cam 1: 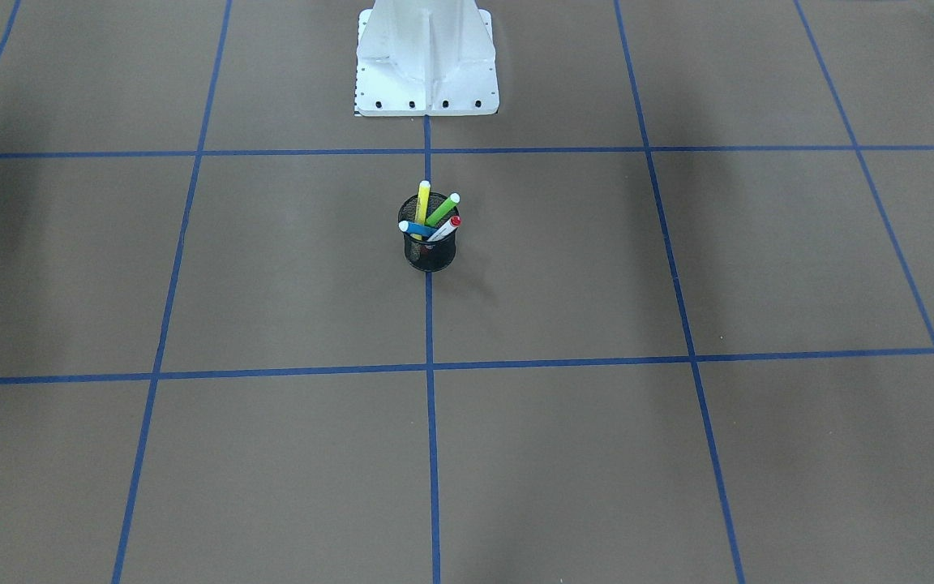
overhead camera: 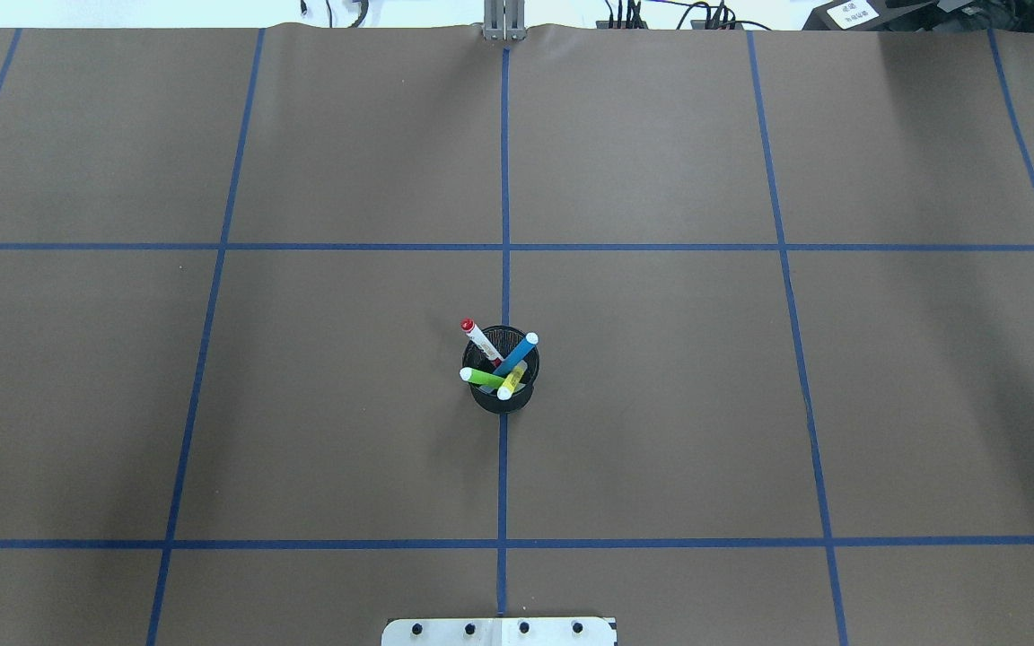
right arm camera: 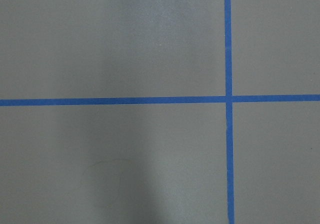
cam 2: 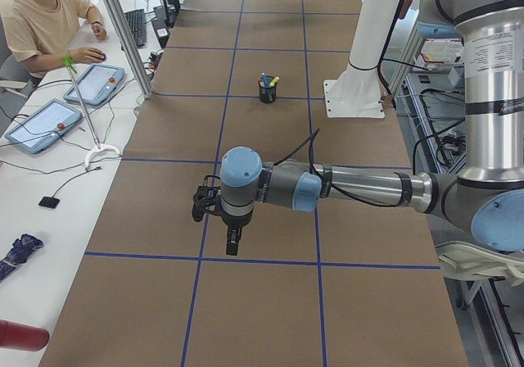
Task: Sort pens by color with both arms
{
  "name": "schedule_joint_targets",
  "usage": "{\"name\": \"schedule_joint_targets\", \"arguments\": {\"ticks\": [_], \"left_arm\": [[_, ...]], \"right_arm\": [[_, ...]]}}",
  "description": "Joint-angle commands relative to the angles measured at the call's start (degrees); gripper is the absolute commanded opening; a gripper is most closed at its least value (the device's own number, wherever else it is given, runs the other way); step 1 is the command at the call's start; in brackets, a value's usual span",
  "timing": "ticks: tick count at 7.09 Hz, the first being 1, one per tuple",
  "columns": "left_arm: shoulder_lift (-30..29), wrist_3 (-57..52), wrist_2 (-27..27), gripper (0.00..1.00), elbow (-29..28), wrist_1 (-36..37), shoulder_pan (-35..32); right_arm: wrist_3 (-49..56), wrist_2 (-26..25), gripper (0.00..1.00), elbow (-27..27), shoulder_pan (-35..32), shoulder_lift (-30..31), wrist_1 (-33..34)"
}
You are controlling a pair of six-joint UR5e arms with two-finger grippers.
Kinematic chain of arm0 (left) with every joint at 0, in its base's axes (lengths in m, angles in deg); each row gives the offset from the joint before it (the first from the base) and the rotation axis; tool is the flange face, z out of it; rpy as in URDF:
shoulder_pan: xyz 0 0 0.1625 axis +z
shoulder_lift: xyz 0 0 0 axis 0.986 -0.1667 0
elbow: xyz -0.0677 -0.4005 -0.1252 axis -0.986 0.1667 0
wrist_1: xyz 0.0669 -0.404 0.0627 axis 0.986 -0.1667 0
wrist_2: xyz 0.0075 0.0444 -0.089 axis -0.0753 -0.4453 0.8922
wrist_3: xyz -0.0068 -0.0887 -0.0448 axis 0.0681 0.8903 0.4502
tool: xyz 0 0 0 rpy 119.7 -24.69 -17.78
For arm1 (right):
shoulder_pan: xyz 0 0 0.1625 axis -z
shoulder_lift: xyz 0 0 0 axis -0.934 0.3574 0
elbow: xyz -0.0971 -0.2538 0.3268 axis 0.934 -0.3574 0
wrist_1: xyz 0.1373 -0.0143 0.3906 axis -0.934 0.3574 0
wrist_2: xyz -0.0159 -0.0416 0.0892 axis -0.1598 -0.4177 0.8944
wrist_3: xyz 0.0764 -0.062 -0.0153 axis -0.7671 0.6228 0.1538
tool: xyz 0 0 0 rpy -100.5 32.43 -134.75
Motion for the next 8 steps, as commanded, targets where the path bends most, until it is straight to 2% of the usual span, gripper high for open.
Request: {"name": "schedule_joint_targets", "arguments": {"ticks": [1, 4, 6, 7, 8], "left_arm": [[-0.08, -0.26, 0.00, 1.00, 0.52, 0.05, 0.00], [-0.17, -0.44, 0.00, 1.00, 0.79, -0.30, 0.00], [-1.48, -0.26, 0.00, 1.00, 0.70, -0.66, 0.26], [-1.49, 0.09, 0.09, 1.00, 0.70, -0.57, 0.26], [-1.75, -0.26, 1.92, 1.00, 0.79, -0.92, 0.26]], "right_arm": [[-0.09, 0.00, 1.00, 0.00, 0.00, -0.09, 0.00], [0.18, -0.35, 1.00, 0.09, 0.52, -0.70, -0.09], [0.09, -0.35, 1.00, 2.89, 1.67, -0.97, -2.89], [0.18, -1.13, 1.00, 2.47, 6.02, -3.23, -3.94], [-0.43, -1.05, 1.00, 2.46, 6.59, -4.99, -3.87]]}}
